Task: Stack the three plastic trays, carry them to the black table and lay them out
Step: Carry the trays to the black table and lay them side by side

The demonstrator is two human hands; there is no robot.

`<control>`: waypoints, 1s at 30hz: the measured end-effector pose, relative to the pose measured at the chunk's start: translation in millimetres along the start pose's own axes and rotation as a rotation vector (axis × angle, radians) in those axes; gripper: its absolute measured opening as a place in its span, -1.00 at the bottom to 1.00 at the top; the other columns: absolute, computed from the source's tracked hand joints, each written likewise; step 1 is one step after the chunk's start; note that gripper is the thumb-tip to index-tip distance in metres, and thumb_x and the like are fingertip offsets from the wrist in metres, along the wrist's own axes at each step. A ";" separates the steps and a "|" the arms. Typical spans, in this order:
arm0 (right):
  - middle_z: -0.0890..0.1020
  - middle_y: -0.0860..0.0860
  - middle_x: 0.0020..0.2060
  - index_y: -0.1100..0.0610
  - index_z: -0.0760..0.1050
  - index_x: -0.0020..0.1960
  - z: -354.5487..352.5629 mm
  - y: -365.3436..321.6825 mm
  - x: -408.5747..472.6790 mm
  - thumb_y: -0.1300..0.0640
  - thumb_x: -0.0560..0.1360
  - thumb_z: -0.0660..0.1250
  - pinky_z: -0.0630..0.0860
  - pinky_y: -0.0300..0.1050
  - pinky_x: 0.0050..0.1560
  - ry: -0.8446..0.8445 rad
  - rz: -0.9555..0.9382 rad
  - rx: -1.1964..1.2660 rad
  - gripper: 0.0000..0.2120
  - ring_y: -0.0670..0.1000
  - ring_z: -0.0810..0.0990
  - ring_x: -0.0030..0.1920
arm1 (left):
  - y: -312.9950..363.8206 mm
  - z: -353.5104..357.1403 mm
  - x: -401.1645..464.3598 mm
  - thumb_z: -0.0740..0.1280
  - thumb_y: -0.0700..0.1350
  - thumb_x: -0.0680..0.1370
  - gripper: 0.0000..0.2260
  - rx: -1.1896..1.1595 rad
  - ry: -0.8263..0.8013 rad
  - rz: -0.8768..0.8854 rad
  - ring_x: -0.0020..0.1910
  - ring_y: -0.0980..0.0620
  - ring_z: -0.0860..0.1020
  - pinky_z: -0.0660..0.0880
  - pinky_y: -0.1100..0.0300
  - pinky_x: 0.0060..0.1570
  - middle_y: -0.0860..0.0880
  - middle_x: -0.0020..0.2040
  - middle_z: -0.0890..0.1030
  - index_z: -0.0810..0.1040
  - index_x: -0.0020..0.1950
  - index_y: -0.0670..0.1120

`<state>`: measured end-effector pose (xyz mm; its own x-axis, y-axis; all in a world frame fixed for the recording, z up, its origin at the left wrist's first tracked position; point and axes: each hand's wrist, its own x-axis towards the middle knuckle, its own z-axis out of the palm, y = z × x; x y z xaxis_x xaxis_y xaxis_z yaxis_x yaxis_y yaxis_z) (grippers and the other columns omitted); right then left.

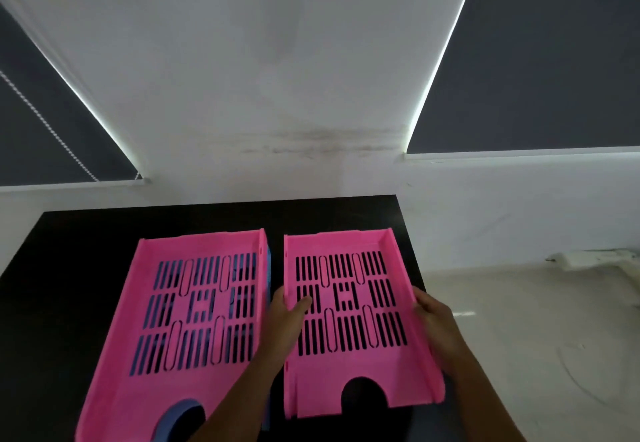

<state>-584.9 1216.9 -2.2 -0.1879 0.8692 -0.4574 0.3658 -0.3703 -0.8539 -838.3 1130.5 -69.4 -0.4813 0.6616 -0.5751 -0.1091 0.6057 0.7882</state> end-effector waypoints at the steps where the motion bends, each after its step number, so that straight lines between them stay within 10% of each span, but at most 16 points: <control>1: 0.76 0.05 -0.15 -0.07 0.66 0.05 2.6 2.5 2.8 0.14 0.64 0.20 0.64 -0.23 -0.31 -0.005 0.015 -0.003 -0.74 -0.01 0.75 -0.26 | -6.7 2.2 5.2 0.34 0.34 0.27 -0.15 0.021 0.019 -0.020 0.39 -0.10 0.50 0.46 -0.23 0.33 -0.04 0.47 0.48 0.31 0.52 0.10; 10: 0.75 -0.02 -0.18 -0.04 0.64 0.11 11.7 15.6 11.0 0.10 0.64 0.22 0.63 -0.21 -0.24 0.014 0.028 -0.096 -0.78 -0.04 0.74 -0.24 | 30.2 2.8 -29.6 0.34 0.12 0.53 -0.32 0.128 0.009 -0.041 0.47 -0.17 0.40 0.35 -0.26 0.41 -0.07 0.56 0.34 0.18 0.59 0.03; 15: 0.70 0.05 0.10 0.11 0.57 0.27 18.0 5.9 11.6 0.15 0.65 0.20 0.62 0.06 0.11 0.123 -0.030 -0.161 -0.74 0.16 0.69 0.12 | 32.7 -5.5 -27.6 0.34 0.03 0.54 -0.37 0.039 0.012 0.017 0.18 0.02 0.60 0.62 0.11 -0.04 0.02 0.46 0.46 0.19 0.58 0.10; 21: 0.67 0.07 0.03 0.04 0.46 0.42 54.3 -28.2 1.3 0.17 0.66 0.19 0.68 0.13 0.00 0.197 -0.118 -0.058 -0.65 0.14 0.70 -0.05 | 58.9 -42.3 -48.9 0.32 -0.09 0.61 -0.44 -0.036 0.047 0.163 0.47 0.06 0.36 0.27 0.05 0.44 0.09 0.50 0.36 0.22 0.58 0.02; 26: 0.47 0.03 0.46 0.05 0.37 0.51 115.2 -52.6 -14.6 0.14 0.64 0.26 0.38 0.13 0.45 0.058 -0.166 -0.077 -0.56 0.06 0.45 0.44 | 57.7 -102.4 -51.4 0.32 -0.15 0.61 -0.47 -0.077 0.108 0.261 0.51 -0.01 0.35 0.29 0.14 0.40 -0.05 0.56 0.36 0.28 0.57 -0.07; 30: 0.45 0.04 0.48 0.11 0.36 0.51 170.1 -58.9 -28.5 0.17 0.64 0.26 0.31 -0.10 0.40 -0.033 -0.216 -0.093 -0.55 -0.01 0.41 0.46 | 48.9 -166.7 -52.8 0.33 -0.12 0.61 -0.50 -0.065 0.224 0.325 0.50 -0.06 0.37 0.34 -0.07 0.46 -0.06 0.53 0.39 0.33 0.55 -0.03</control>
<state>-756.1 1158.3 18.8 -0.2998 0.9134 -0.2755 0.3956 -0.1437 -0.9071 -963.2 1051.5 36.0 -0.6767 0.6970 -0.2372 0.0289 0.3471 0.9374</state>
